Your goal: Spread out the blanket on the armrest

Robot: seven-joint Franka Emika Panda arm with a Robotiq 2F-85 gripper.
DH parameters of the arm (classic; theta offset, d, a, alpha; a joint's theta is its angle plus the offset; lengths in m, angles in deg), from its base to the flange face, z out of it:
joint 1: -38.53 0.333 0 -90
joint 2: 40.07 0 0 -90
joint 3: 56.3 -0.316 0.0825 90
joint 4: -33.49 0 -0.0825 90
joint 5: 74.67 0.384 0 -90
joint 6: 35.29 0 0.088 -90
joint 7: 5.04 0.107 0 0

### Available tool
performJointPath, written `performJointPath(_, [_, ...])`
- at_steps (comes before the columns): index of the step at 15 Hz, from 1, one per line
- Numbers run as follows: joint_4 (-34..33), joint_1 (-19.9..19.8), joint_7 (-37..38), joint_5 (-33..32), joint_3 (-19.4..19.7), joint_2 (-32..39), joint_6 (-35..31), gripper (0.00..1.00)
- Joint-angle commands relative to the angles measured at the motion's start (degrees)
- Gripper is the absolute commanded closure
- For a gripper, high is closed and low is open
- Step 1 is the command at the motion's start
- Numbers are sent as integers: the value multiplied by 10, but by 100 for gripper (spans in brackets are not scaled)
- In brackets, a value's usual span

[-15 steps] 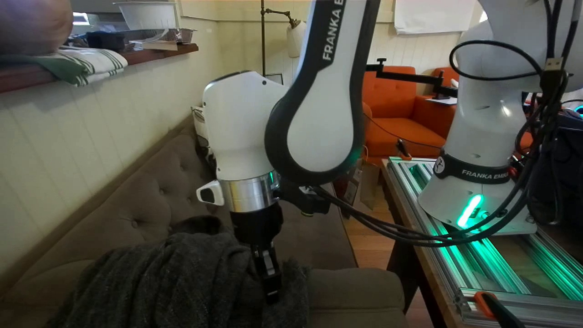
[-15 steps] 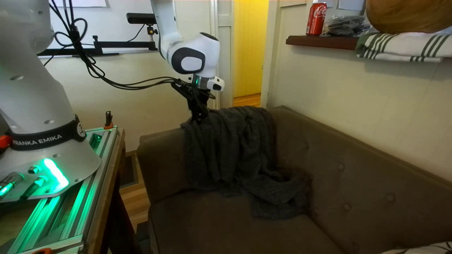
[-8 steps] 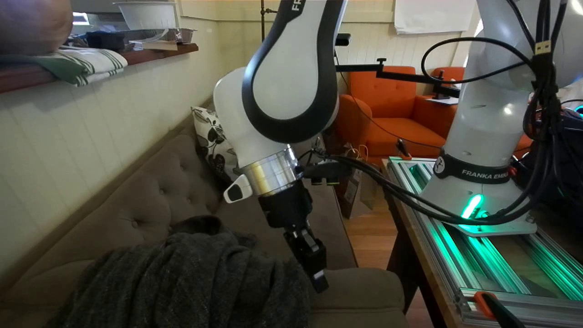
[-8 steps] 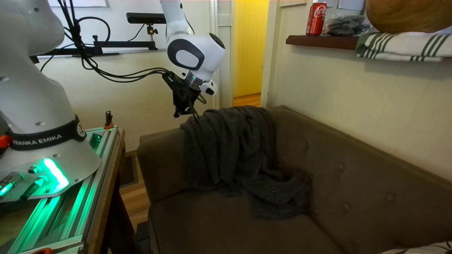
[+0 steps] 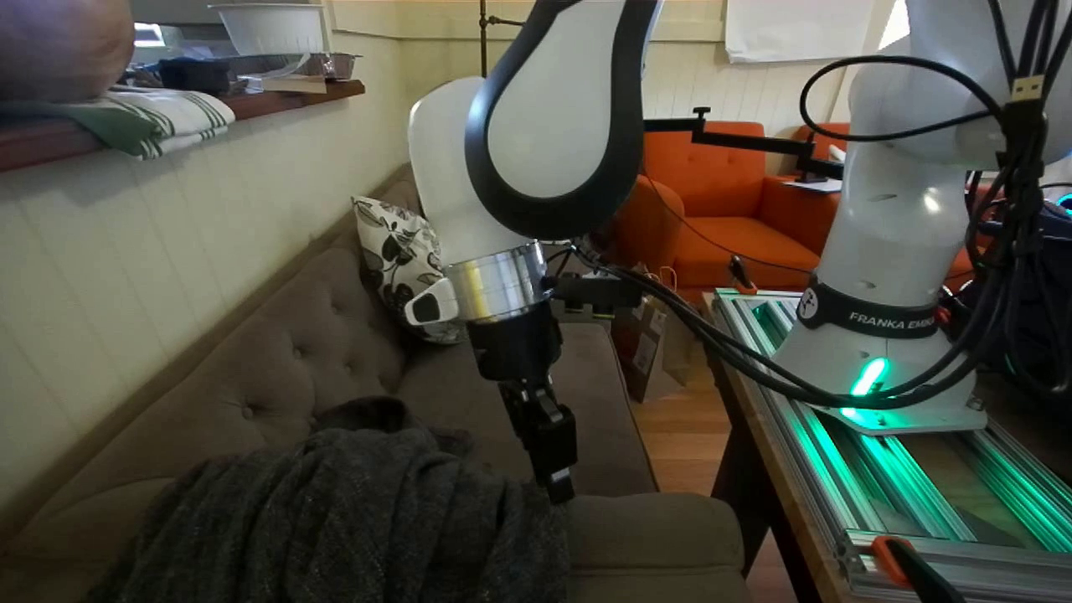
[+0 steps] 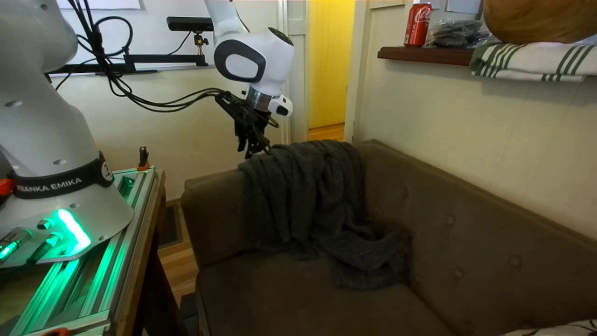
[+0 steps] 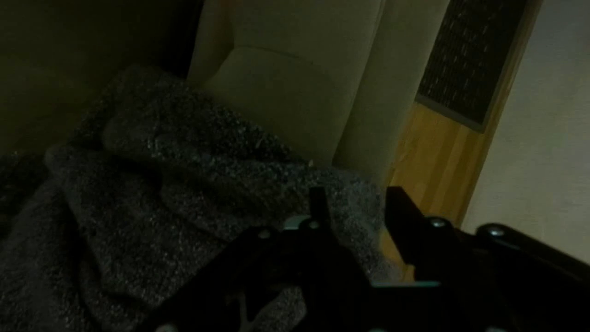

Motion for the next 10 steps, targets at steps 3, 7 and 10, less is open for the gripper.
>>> performJointPath(3, [3, 89, 83, -49, 55, -12, -93, 18])
performJointPath(7, [1, 126, 159, -136, 98, 16, -147, 0])
performJointPath(10, [-7, 147, 211, -198, 127, 36, -163, 0])
